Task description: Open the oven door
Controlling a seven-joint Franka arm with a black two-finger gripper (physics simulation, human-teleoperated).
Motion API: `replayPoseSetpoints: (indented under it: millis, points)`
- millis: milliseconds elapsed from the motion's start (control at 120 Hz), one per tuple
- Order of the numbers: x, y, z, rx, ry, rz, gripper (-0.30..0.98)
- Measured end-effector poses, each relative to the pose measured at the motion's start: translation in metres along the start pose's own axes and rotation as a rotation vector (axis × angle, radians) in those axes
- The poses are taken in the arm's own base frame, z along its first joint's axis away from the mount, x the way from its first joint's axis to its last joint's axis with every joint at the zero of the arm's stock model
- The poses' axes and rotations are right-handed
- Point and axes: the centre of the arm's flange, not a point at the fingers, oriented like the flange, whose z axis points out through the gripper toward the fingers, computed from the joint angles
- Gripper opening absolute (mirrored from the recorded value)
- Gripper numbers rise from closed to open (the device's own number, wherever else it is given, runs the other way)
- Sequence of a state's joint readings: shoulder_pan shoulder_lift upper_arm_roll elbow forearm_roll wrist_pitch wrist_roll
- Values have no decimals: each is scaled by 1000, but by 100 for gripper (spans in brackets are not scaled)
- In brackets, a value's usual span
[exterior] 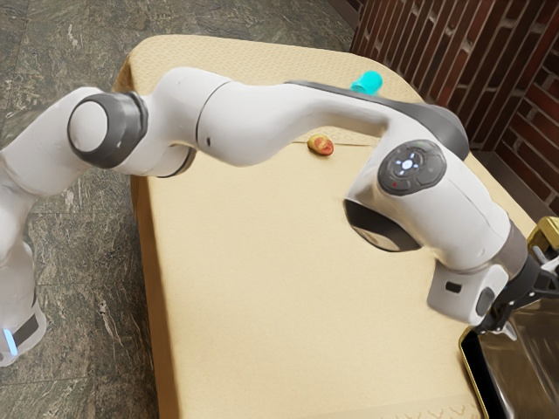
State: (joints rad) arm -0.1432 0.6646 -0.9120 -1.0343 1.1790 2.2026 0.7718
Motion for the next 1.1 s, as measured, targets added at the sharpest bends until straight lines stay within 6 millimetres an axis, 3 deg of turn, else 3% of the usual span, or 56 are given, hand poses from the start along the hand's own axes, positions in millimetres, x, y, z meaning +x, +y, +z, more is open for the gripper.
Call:
replayPoseSetpoints:
  millis: [325, 700, 1100]
  points:
    - [-13, -6, 20, -5, 13, -30, 69]
    - [-19, 0, 41, -12, 16, -22, 69]
    - [-8, 14, 39, -40, 3, 35, 70]
